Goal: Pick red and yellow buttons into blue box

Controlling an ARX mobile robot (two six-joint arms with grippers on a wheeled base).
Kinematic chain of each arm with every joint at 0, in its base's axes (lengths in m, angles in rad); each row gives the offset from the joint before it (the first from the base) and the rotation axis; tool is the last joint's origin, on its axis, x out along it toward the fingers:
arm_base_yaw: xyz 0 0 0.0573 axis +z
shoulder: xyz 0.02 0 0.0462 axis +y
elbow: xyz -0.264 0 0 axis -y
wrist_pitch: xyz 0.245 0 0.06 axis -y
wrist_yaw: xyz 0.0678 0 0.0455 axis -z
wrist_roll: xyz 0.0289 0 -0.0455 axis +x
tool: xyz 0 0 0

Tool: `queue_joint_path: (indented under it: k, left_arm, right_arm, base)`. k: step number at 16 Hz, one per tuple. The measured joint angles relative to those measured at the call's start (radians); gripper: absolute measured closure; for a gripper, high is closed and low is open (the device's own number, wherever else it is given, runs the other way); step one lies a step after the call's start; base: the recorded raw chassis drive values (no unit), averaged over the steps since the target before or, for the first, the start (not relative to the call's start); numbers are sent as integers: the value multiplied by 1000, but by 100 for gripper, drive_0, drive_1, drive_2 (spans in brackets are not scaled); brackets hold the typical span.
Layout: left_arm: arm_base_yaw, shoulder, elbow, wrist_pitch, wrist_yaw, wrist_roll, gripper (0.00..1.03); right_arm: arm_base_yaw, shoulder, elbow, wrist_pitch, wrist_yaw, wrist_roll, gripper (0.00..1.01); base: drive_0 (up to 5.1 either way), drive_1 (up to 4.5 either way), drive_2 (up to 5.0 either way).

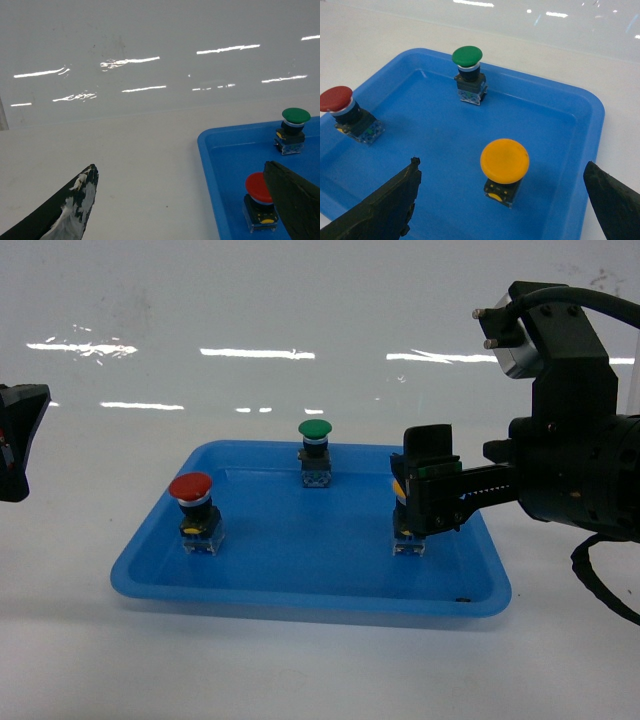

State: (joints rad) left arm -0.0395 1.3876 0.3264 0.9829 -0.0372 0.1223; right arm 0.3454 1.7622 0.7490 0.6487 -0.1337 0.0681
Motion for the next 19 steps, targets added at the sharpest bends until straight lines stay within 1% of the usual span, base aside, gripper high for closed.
queue_joint_path:
  k: [1,2,3,5,7,8,10,15,19]
  left_arm:
    - [0,0,0,0,0,0,5]
    - [0,0,0,0,0,0,5]
    - [0,0,0,0,0,0,5]
    - [0,0,0,0,0,0,5]
    - [0,0,0,0,0,0,5]
    - [0,0,0,0,0,0,5]
    - [0,0,0,0,0,0,5]
    - [0,0,0,0,0,0,5]
    - [0,0,0,0,0,0,5]
  right_arm:
    - [-6,28,18,16,-29,12,3]
    - [-7,88,65,-6,-61,18,3]
    - [-7,103,83,-15,-76,18,3]
    - [-7,128,113,-30,-84,10,3]
    - [-8,181,156,-51,-83,-6,3]
    - [-5,222,185,-56,-82,-8,3]
    - [-3,246,204,-56,-80,-8,3]
    - [21,294,223,-68,-76,-10,3]
    - [21,314,237,-77,-65,-17,3]
  base:
    - [0,0,0]
    - [0,0,0]
    - [0,0,0]
    - [0,0,0]
    - [0,0,0]
    - [0,0,0]
    - [0,0,0]
    - [0,0,0]
    - [0,0,0]
